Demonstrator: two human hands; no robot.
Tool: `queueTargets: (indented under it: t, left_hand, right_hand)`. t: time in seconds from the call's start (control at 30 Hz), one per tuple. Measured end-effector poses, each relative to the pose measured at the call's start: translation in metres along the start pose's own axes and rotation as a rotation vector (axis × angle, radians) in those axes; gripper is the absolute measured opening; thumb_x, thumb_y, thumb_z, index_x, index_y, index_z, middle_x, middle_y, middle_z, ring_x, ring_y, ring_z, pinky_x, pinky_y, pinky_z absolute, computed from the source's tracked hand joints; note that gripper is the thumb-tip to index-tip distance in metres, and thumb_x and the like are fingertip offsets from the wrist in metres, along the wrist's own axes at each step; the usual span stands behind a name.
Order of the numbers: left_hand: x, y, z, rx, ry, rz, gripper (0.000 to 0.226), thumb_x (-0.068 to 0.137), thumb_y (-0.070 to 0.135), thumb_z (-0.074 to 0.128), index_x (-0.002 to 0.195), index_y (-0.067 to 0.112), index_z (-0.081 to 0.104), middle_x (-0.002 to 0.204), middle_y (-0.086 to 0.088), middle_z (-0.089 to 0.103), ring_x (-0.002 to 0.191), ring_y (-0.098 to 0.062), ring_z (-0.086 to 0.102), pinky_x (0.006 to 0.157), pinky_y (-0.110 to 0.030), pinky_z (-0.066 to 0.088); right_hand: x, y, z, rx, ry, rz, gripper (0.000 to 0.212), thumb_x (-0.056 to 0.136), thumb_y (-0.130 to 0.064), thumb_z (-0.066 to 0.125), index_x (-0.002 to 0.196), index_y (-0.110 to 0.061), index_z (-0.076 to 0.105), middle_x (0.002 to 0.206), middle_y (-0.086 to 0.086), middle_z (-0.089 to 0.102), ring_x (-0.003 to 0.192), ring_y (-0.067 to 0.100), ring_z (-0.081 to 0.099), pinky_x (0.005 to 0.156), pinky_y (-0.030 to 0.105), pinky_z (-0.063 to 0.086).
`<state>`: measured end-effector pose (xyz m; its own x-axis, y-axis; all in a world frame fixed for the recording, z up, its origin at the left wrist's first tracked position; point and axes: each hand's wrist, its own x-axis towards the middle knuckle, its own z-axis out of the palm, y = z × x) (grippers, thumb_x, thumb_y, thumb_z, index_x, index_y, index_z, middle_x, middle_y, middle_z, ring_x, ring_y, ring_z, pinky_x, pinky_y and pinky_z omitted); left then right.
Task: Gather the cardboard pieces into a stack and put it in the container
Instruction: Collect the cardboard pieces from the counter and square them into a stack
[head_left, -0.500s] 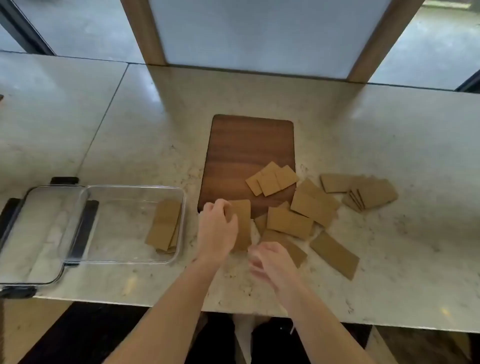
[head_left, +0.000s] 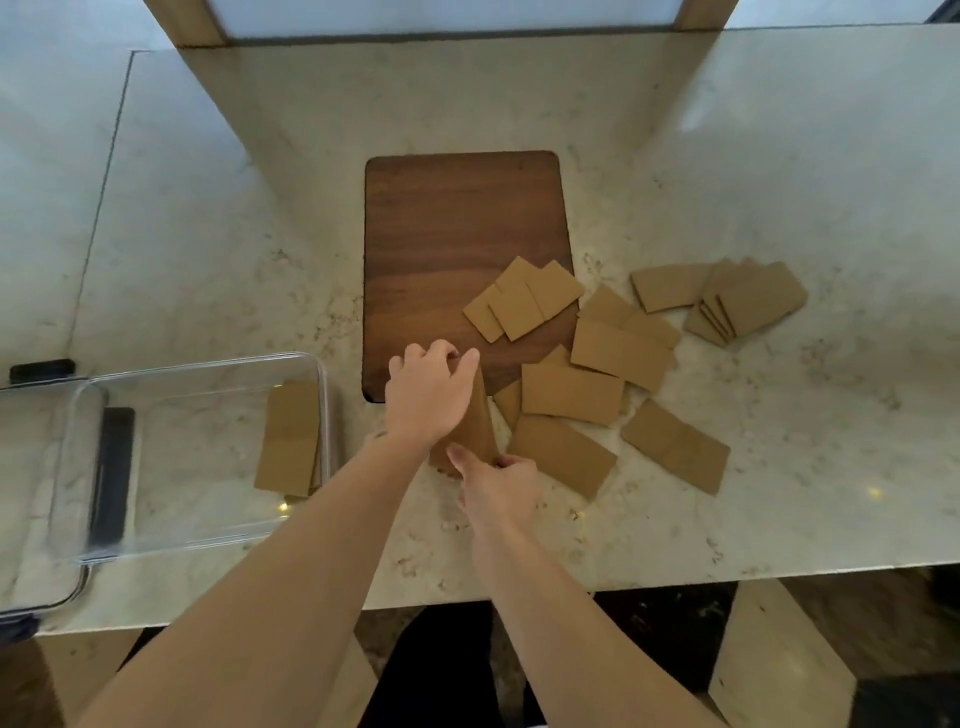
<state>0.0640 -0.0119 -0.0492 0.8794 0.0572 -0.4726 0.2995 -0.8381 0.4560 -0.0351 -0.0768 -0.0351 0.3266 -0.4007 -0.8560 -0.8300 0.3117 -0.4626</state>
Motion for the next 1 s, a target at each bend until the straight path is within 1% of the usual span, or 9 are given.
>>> queueTargets:
  t: [0.1, 0.27, 0.37, 0.47, 0.57, 0.63, 0.77, 0.9, 1.0]
  left_hand:
    - [0.000, -0.003, 0.004, -0.047, 0.013, -0.100, 0.060, 0.104, 0.066, 0.037, 0.131, 0.019, 0.064, 0.143, -0.016, 0.055, 0.135, -0.039, 0.044, 0.108, -0.052, 0.038]
    - [-0.014, -0.012, 0.007, -0.146, 0.127, -0.129, 0.066, 0.091, 0.074, 0.056, 0.116, 0.014, 0.069, 0.124, -0.010, 0.053, 0.124, -0.032, 0.046, 0.098, -0.044, 0.040]
    - [-0.028, -0.013, 0.011, -0.370, 0.174, -0.112, 0.040, 0.087, 0.053, 0.075, 0.095, 0.016, 0.064, 0.109, -0.004, 0.056, 0.102, -0.024, 0.058, 0.080, -0.031, 0.041]
    - [-0.044, -0.010, 0.019, -0.657, 0.144, -0.139, 0.031, 0.086, 0.037, 0.078, 0.079, 0.018, 0.054, 0.081, 0.001, 0.061, 0.072, -0.017, 0.059, 0.064, -0.030, 0.045]
    - [-0.070, -0.001, 0.036, -1.084, 0.155, -0.278, 0.028, 0.092, 0.022, 0.069, 0.078, 0.018, 0.045, 0.071, 0.004, 0.048, 0.064, -0.013, 0.049, 0.058, -0.030, 0.044]
    - [-0.092, 0.009, 0.056, -1.274, 0.208, -0.342, 0.027, 0.096, 0.015, 0.062, 0.076, 0.020, 0.044, 0.071, 0.005, 0.045, 0.064, -0.012, 0.046, 0.057, -0.027, 0.042]
    - [-0.131, 0.036, 0.105, -1.179, 0.324, -0.213, 0.022, 0.093, 0.024, 0.054, 0.072, 0.023, 0.055, 0.070, 0.007, 0.053, 0.065, -0.007, 0.051, 0.062, -0.026, 0.044]
    - [-0.155, 0.047, 0.143, -1.029, 0.432, -0.051, 0.024, 0.103, 0.027, 0.048, 0.083, 0.020, 0.059, 0.079, 0.006, 0.061, 0.072, -0.006, 0.057, 0.066, -0.019, 0.048]
    - [-0.175, 0.050, 0.167, -0.925, 0.502, -0.075, 0.023, 0.105, 0.034, 0.048, 0.087, 0.032, 0.062, 0.082, 0.015, 0.065, 0.076, -0.004, 0.060, 0.070, -0.018, 0.048]
  right_hand:
    - [-0.002, 0.002, 0.002, -0.074, 0.048, -0.066, 0.058, 0.079, -0.039, 0.088, 0.114, -0.018, 0.046, 0.111, 0.005, 0.061, 0.097, 0.025, 0.066, 0.074, 0.037, 0.053]
    - [-0.007, 0.014, -0.004, -0.261, 0.029, -0.256, 0.054, 0.078, -0.043, 0.086, 0.109, -0.019, 0.048, 0.112, 0.003, 0.057, 0.095, 0.023, 0.063, 0.078, 0.039, 0.055]
    - [-0.013, 0.020, -0.012, -0.392, 0.059, -0.391, 0.051, 0.078, -0.043, 0.085, 0.102, -0.019, 0.047, 0.109, -0.001, 0.048, 0.094, 0.021, 0.056, 0.078, 0.037, 0.053]
    - [-0.018, 0.028, -0.027, -0.268, -0.016, -0.412, 0.045, 0.080, -0.035, 0.085, 0.098, -0.025, 0.045, 0.097, -0.003, 0.060, 0.083, 0.016, 0.064, 0.071, 0.041, 0.058]
    - [-0.016, 0.038, -0.059, -0.175, -0.037, -0.543, 0.048, 0.081, -0.027, 0.086, 0.105, -0.034, 0.045, 0.093, -0.011, 0.067, 0.079, 0.001, 0.069, 0.064, 0.027, 0.059]
    - [-0.010, 0.042, -0.085, -0.162, -0.058, -0.638, 0.057, 0.083, -0.017, 0.085, 0.122, -0.035, 0.047, 0.104, -0.015, 0.068, 0.092, -0.006, 0.068, 0.074, 0.017, 0.057]
    - [0.017, 0.053, -0.144, -0.198, -0.119, -0.758, 0.062, 0.090, 0.006, 0.072, 0.119, -0.044, 0.049, 0.117, -0.014, 0.063, 0.109, -0.002, 0.062, 0.093, 0.017, 0.053]
    - [0.043, 0.059, -0.192, -0.208, -0.236, -0.891, 0.063, 0.086, 0.015, 0.071, 0.118, -0.036, 0.054, 0.117, -0.006, 0.063, 0.111, 0.002, 0.063, 0.093, 0.015, 0.051]
    - [0.054, 0.057, -0.206, -0.193, -0.294, -0.962, 0.053, 0.081, -0.005, 0.073, 0.126, -0.023, 0.052, 0.121, -0.002, 0.059, 0.114, 0.010, 0.061, 0.096, 0.020, 0.051]
